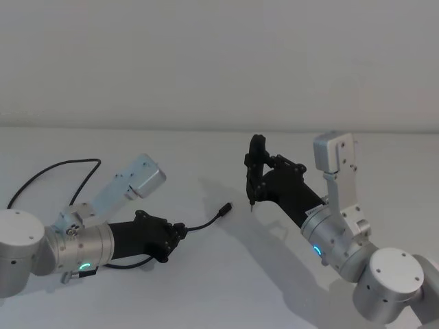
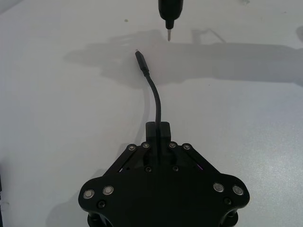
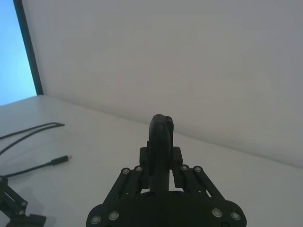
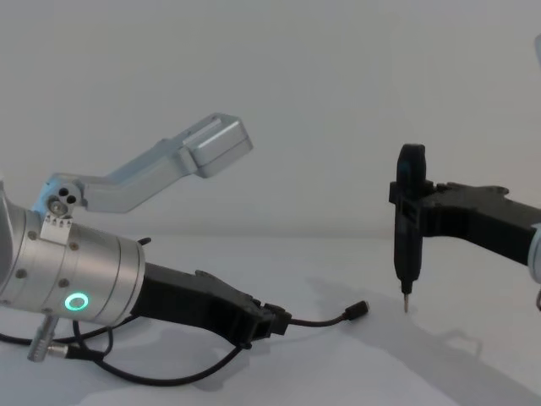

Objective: Pick up the data cable with the one hand.

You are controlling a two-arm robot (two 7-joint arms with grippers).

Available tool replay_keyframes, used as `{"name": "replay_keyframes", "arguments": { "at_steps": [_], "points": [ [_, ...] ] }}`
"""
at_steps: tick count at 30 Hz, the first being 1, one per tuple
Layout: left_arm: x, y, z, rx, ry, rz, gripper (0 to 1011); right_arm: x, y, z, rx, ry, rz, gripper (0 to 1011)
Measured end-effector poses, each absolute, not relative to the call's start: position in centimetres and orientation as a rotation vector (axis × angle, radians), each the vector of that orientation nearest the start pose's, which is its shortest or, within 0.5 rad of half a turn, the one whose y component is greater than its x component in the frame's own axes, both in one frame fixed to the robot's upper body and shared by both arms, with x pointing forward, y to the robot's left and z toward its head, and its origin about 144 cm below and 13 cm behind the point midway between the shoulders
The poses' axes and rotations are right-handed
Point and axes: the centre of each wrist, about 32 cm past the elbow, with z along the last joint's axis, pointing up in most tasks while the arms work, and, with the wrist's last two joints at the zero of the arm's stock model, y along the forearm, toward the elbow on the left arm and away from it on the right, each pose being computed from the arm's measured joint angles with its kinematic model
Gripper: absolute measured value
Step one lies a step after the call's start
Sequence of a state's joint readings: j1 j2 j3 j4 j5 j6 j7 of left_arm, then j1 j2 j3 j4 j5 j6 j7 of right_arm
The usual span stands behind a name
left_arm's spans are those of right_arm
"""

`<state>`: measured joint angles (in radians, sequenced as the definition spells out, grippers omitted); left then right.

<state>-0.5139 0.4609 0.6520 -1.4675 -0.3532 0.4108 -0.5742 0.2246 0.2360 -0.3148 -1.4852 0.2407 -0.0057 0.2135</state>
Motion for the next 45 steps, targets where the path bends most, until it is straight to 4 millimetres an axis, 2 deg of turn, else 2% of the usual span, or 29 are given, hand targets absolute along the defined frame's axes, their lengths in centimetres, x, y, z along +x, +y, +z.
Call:
{"name": "replay_keyframes", "arguments": {
  "at_steps": [28, 45],
  "points": [
    [54.6, 19.9, 122.9, 0.447, 0.042, 0.542, 41, 52.7, -19.6, 117.7, 0.063, -0.063, -1.014, 274],
    [54.6, 19.9, 122.9, 0.447, 0.042, 0.542, 41, 53.8, -18.9, 117.2, 0.033, -0.071, -1.008, 275]
  ]
}}
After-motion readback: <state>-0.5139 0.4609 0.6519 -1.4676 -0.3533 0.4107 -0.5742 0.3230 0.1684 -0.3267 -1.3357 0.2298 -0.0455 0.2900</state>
